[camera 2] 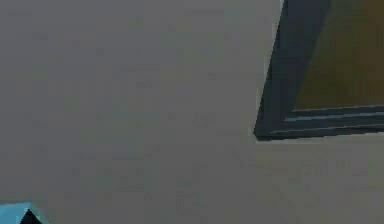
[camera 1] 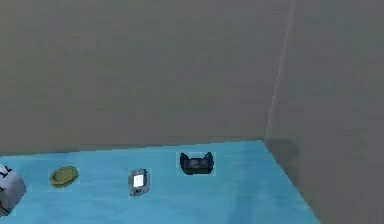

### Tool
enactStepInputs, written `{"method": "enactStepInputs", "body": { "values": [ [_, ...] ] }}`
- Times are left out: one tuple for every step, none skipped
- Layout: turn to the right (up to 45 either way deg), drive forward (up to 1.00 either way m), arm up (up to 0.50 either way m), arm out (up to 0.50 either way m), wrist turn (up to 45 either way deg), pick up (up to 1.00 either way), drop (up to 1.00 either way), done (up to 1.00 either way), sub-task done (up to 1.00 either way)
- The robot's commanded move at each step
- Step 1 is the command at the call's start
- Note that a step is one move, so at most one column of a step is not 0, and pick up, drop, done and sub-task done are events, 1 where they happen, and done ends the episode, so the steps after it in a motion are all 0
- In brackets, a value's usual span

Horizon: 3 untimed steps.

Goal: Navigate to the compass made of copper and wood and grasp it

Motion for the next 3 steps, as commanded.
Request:
{"method": "enactStepInputs", "body": {
  "values": [
    [-45.0, 0.0, 0.0, 0.0, 0.0, 0.0, 0.0, 0.0, 0.0],
    [-45.0, 0.0, 0.0, 0.0, 0.0, 0.0, 0.0, 0.0, 0.0],
    [-33.0, 0.0, 0.0, 0.0, 0.0, 0.0, 0.0, 0.0, 0.0]
  ]
}}
